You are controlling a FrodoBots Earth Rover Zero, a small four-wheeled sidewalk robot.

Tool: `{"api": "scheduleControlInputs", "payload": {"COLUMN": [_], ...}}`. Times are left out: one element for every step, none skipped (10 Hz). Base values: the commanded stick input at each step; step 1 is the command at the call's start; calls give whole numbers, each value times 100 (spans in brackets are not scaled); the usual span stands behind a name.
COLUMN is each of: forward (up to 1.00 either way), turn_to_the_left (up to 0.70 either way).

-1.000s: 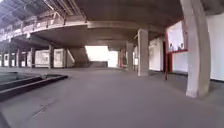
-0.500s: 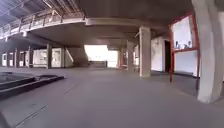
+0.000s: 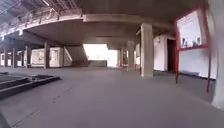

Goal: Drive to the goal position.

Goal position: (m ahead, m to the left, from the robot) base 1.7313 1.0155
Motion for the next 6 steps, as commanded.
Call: {"api": "scheduleControlInputs", "payload": {"forward": [70,70,70,70,70,70], "turn_to_the_left": [35,0,0,0,0,0]}}
